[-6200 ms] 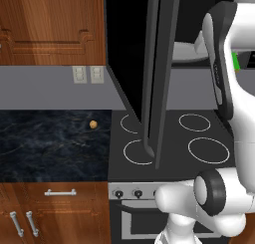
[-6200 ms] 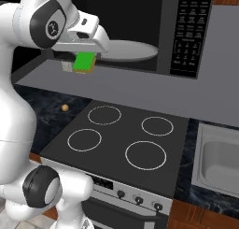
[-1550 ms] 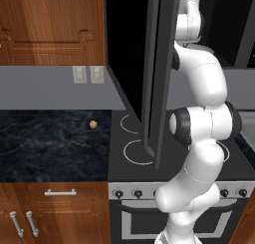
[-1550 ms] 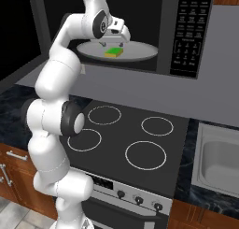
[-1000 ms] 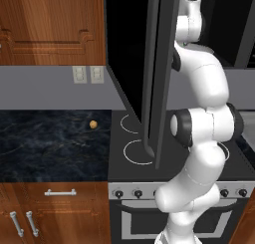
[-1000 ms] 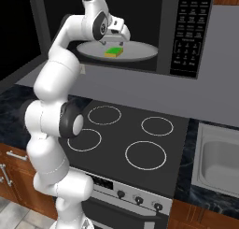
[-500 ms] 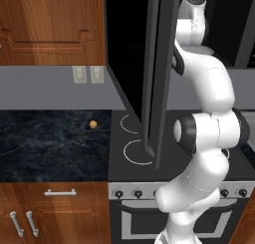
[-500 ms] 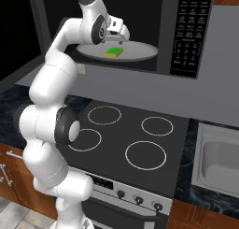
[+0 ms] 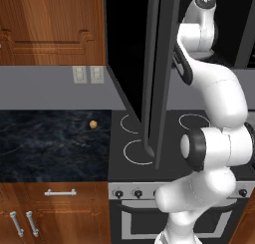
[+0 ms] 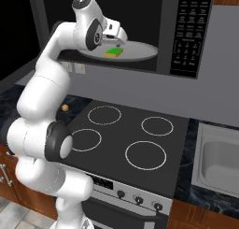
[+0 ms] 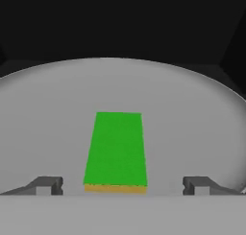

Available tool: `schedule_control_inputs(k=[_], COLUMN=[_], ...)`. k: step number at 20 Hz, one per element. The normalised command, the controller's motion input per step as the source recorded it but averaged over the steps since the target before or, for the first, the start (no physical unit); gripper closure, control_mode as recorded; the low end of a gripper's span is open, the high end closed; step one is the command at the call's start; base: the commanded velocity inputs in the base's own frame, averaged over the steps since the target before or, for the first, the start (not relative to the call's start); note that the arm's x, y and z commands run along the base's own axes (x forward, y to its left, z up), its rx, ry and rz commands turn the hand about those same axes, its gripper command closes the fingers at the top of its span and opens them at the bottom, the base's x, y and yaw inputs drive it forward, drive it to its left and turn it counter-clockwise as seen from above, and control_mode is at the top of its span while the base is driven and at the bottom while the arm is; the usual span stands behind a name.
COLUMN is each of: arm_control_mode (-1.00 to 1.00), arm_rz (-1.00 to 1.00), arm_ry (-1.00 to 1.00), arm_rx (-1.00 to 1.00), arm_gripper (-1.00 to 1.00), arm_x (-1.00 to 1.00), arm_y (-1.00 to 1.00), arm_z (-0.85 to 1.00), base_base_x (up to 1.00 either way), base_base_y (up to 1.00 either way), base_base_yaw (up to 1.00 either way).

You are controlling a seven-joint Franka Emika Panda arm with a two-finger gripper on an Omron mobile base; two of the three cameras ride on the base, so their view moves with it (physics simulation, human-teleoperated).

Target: Place the sponge inside the microwave to prepare for sanitizing.

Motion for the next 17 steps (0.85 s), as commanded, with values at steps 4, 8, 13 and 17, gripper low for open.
schedule_control_inputs(k=[4, 8, 13, 17], arm_control_mode=[-1.00, -1.00, -1.00, -1.00], arm_rz=[0.00, 0.00, 0.00, 0.00], arm_ry=[0.00, 0.00, 0.00, 0.00], arm_rx=[0.00, 0.00, 0.00, 0.00], arm_gripper=[-1.00, -1.00, -1.00, -1.00], arm_x=[-0.64, -0.74, -0.84, -0.87], arm_y=[0.00, 0.00, 0.00, 0.00], arm_z=[0.20, 0.19, 0.13, 0.00], base_base_x=[0.00, 0.00, 0.00, 0.00], base_base_y=[0.00, 0.00, 0.00, 0.00], base_base_yaw=[0.00, 0.00, 0.00, 0.00])
